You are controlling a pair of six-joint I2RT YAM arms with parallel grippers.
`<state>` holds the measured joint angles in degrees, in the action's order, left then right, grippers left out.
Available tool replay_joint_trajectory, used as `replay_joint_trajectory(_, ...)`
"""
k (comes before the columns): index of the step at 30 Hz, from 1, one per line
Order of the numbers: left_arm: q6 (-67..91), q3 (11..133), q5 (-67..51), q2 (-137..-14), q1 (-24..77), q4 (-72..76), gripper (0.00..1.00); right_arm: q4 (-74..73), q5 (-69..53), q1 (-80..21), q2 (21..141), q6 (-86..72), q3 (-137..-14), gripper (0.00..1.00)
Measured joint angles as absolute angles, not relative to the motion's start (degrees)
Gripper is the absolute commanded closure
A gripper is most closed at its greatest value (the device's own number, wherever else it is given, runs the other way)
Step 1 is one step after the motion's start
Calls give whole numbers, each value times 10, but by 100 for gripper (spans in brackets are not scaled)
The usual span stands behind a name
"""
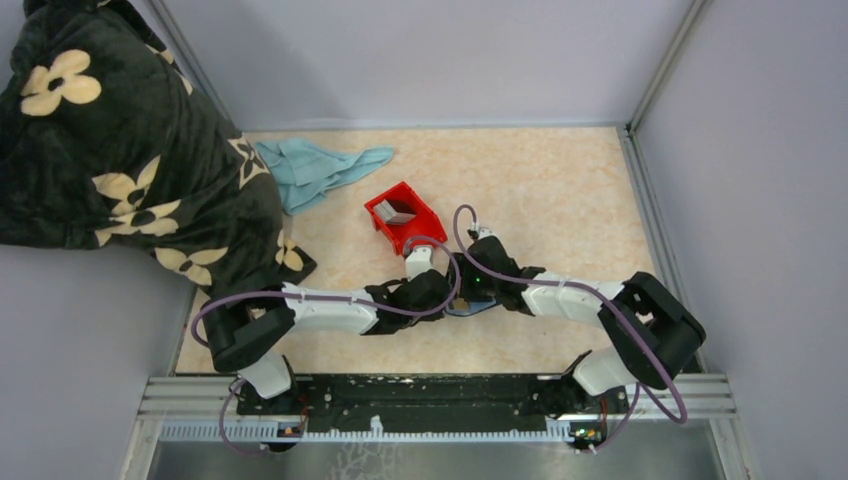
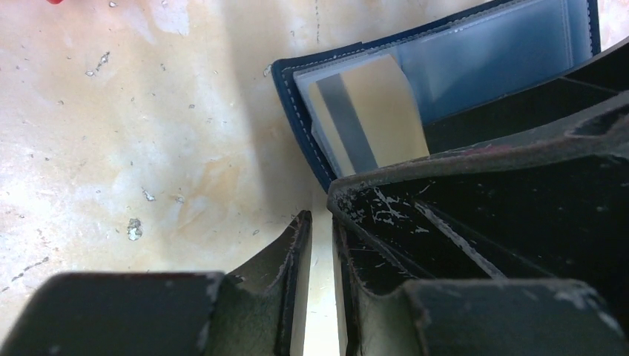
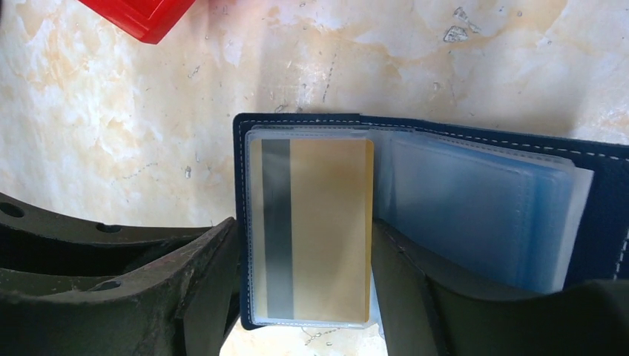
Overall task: Put the credit cards into the card holder
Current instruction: Insert the credit card into the card holder.
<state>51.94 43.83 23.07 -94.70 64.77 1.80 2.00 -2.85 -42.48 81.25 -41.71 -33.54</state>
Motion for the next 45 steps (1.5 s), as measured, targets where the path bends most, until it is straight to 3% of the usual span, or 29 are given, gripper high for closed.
replay_joint_trajectory(3,520,437,231,-947,648,19,75,20,-20,-432,818,-416,-338,51)
replay_joint_trajectory(6,521,437,232,-947,648,20,75,19,-11,-437,820,-416,-340,51)
replay_joint_trajectory(15,540,420,232,-931,648,14,74,15,-1,-444,823,-415,-343,42)
replay_joint_trajectory(24,574,351,229,-824,653,-68,74,22,-18,-457,827,-411,-350,28)
replay_joint_trajectory(35,568,382,230,-803,653,-175,74,-21,-25,-461,798,-407,-342,30)
replay_joint_trajectory(45,543,464,243,-816,653,-186,75,-30,-29,-461,749,-402,-315,32)
